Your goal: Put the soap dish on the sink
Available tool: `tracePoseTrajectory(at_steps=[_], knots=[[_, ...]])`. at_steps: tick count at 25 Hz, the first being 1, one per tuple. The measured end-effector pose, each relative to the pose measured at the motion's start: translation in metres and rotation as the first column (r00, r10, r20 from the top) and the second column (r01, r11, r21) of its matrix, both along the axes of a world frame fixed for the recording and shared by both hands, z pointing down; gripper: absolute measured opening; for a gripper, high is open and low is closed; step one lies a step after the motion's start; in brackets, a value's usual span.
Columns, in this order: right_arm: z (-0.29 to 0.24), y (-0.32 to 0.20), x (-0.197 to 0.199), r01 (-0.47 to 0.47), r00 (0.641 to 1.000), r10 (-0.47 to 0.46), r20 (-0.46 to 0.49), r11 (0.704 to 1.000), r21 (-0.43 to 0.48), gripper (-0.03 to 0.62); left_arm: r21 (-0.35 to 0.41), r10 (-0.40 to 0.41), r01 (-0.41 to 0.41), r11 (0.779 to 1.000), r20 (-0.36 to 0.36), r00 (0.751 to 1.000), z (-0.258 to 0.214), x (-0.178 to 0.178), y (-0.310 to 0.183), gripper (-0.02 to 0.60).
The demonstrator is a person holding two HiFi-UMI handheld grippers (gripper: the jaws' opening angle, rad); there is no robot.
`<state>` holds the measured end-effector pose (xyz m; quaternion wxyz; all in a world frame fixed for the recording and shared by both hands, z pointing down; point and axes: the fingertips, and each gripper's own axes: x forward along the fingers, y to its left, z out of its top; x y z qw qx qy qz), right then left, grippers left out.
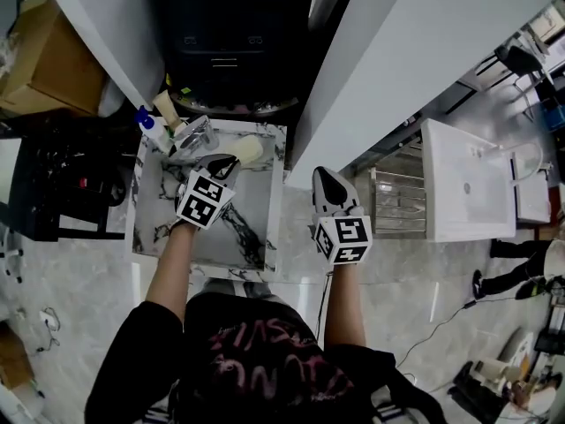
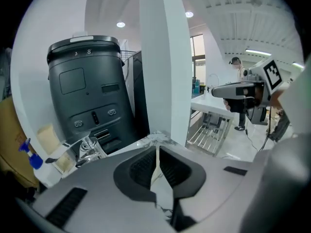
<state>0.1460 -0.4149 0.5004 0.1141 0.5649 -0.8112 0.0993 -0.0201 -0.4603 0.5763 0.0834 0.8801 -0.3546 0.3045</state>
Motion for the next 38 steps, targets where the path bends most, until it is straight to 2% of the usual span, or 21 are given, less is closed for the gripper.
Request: tracePoseTrajectory(at_steps=[4, 12, 18, 23, 30, 38], knots=[[-0.014, 0.000, -0.004, 0.013, 1.000, -0.013, -0.001, 1.000, 0.028, 0.012, 0.025, -0.069, 0.071, 0.997, -0.094, 0.993, -0.027, -0.007, 0.004, 0.023], [-0.037, 0.002, -0.014, 0.039, 0.999, -0.038, -0.011, 0.996, 0.084, 0.012, 0.132, -0.141, 0.162, 0.978, -0.160, 0.977, -0.081, -0.021, 0.013, 0.017], [-0.052, 0.004, -0.013, 0.038, 0.999, -0.037, -0.008, 0.992, 0.123, 0.012, 0.230, -0.196, 0.246, 0.941, -0.222, 0.955, -0.123, -0.037, 0.021, 0.015], [-0.069, 0.006, -0.011, 0.034, 0.999, -0.034, -0.002, 0.985, 0.167, 0.012, 0.302, -0.205, 0.295, 0.907, -0.295, 0.933, -0.162, -0.047, 0.032, 0.015], [-0.080, 0.010, -0.019, 0.041, 0.999, -0.040, -0.007, 0.981, 0.192, 0.012, 0.351, -0.229, 0.334, 0.875, -0.308, 0.923, -0.184, -0.064, 0.043, 0.015], [-0.092, 0.011, -0.009, 0.022, 1.000, -0.026, 0.014, 0.976, 0.218, 0.012, 0.367, -0.231, 0.345, 0.864, -0.321, 0.919, -0.188, -0.067, 0.048, 0.015]])
